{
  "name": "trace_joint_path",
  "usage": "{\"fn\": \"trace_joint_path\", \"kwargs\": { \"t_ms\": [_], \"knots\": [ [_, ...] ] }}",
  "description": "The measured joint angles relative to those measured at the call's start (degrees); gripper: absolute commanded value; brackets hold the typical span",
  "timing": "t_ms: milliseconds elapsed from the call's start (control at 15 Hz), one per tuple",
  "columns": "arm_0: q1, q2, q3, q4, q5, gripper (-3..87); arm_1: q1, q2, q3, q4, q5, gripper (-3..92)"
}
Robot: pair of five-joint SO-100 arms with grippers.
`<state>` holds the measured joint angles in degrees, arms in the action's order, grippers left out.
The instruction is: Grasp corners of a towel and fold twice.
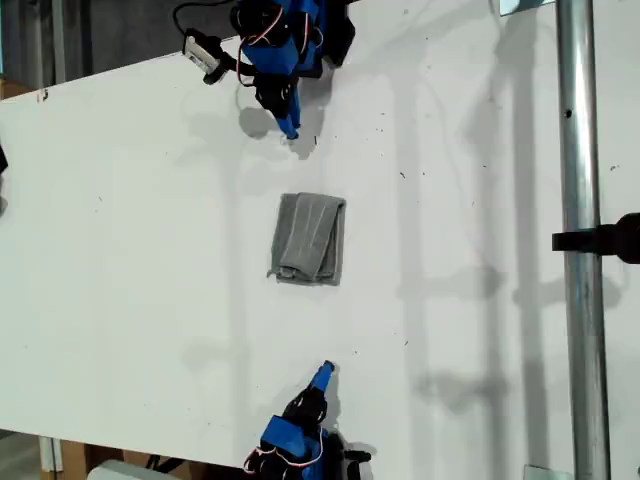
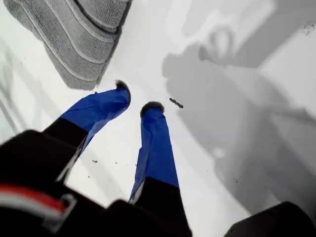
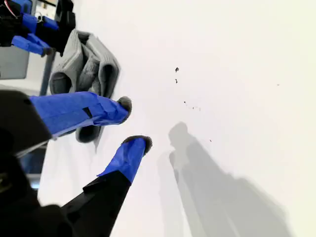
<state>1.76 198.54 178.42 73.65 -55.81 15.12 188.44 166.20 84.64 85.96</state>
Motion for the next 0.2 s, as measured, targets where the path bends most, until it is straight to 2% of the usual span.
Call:
{"fn": "trace_joint_path", "kwargs": {
  "t_ms": [200],
  "knots": [
    [0.0,0.0,0.0,0.0,0.0,10.6,1.1,0.0,0.0,0.0,0.0,10.4]
  ]
}}
